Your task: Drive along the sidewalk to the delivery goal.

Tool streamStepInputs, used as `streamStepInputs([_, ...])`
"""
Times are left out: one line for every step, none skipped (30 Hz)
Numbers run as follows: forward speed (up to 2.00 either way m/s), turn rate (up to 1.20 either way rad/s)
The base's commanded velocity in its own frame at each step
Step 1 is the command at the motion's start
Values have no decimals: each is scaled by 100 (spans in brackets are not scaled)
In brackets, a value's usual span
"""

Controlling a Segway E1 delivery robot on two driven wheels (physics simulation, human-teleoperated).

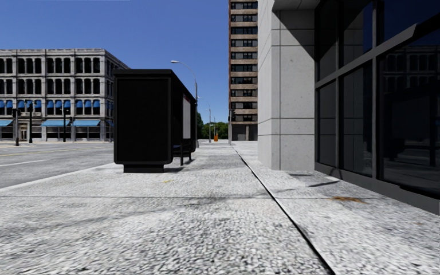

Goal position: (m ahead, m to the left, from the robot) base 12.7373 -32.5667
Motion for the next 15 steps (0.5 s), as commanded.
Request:
streamStepInputs([200,0])
streamStepInputs([200,0])
streamStepInputs([200,0])
streamStepInputs([200,0])
streamStepInputs([200,0])
streamStepInputs([200,0])
streamStepInputs([200,0])
streamStepInputs([200,0])
streamStepInputs([200,0])
streamStepInputs([200,0])
streamStepInputs([200,0])
streamStepInputs([200,0])
streamStepInputs([200,0])
streamStepInputs([200,0])
streamStepInputs([200,0])
